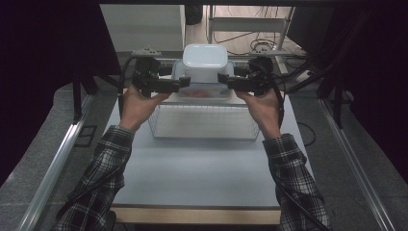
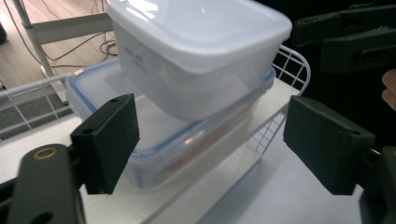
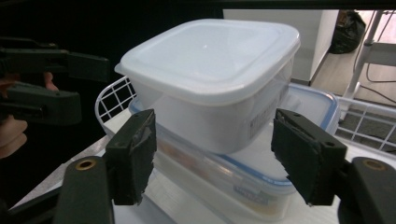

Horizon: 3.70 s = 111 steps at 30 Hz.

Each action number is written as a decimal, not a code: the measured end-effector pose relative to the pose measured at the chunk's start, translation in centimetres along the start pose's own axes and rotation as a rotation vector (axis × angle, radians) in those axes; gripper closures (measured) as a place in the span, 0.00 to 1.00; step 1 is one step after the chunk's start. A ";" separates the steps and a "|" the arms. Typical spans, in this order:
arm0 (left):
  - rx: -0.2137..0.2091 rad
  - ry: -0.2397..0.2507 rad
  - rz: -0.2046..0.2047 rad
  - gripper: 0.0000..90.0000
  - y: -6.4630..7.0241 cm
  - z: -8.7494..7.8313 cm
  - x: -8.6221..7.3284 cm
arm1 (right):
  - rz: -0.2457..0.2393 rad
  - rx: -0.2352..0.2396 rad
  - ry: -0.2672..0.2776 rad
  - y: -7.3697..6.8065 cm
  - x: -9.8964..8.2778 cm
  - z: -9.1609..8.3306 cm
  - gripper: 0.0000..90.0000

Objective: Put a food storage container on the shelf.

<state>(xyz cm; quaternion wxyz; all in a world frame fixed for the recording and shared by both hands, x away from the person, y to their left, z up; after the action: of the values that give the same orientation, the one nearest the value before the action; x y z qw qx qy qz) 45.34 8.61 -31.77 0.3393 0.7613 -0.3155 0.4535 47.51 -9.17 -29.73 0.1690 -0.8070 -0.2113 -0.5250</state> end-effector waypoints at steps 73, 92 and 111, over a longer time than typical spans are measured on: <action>0.039 -0.077 0.047 0.00 2.9 -1.5 -19.7 | -0.119 0.013 -0.097 0.4 -18.4 -4.2 0.00; 0.103 -0.099 -0.004 0.00 1.9 -3.3 -25.4 | -0.070 -0.029 -0.143 2.7 -23.4 -5.9 0.00; 0.113 -0.170 -0.001 0.00 1.5 -2.3 -29.2 | -0.045 -0.073 -0.179 4.4 -28.1 -6.3 0.00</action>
<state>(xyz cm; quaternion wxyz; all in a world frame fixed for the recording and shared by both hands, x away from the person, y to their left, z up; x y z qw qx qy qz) 31.69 14.62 -57.03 0.2680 0.8151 -0.3170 0.4040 34.75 -20.66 -53.33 0.1081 -0.8512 -0.2243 -0.4620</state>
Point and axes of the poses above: each handheld gripper's, and its own axes: z roughly forward along the jaws, x roughly out of its top, y roughly to its right, the point moved 9 cm from there along z, roughly forward along the jaws, and after that the axes turned 13 degrees about -x, right-handed, at the moved point
